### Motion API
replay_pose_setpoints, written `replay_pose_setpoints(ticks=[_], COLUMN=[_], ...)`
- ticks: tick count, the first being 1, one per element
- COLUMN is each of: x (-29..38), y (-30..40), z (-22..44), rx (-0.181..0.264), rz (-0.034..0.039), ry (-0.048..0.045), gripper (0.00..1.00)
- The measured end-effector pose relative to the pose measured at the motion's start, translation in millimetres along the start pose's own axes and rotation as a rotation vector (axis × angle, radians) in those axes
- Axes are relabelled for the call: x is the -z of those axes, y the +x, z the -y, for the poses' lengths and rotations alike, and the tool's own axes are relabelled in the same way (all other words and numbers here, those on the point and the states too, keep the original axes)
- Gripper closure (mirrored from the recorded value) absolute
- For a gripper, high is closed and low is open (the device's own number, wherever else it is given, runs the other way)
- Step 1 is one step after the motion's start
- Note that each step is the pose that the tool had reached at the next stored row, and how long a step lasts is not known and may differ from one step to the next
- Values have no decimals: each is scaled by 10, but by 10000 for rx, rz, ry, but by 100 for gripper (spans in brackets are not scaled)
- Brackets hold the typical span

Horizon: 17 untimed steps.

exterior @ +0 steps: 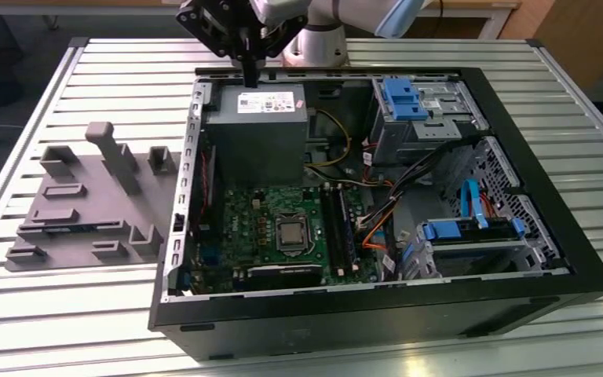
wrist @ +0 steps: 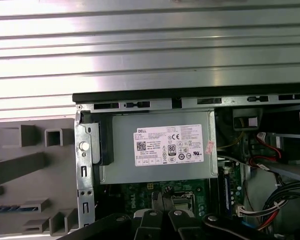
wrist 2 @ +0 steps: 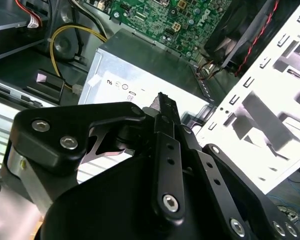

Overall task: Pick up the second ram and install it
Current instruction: 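Reach for the second ram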

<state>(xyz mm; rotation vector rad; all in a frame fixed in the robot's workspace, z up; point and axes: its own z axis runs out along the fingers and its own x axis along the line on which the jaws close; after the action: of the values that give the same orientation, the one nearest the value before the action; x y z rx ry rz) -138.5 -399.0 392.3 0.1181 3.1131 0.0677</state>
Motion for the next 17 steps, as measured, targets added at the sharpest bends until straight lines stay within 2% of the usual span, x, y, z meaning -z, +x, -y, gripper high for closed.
replay_pose_setpoints(ticks=[17], x=[-6], y=[93], z=[7], rx=[0], rz=[-1], ry=[0], gripper=[89])
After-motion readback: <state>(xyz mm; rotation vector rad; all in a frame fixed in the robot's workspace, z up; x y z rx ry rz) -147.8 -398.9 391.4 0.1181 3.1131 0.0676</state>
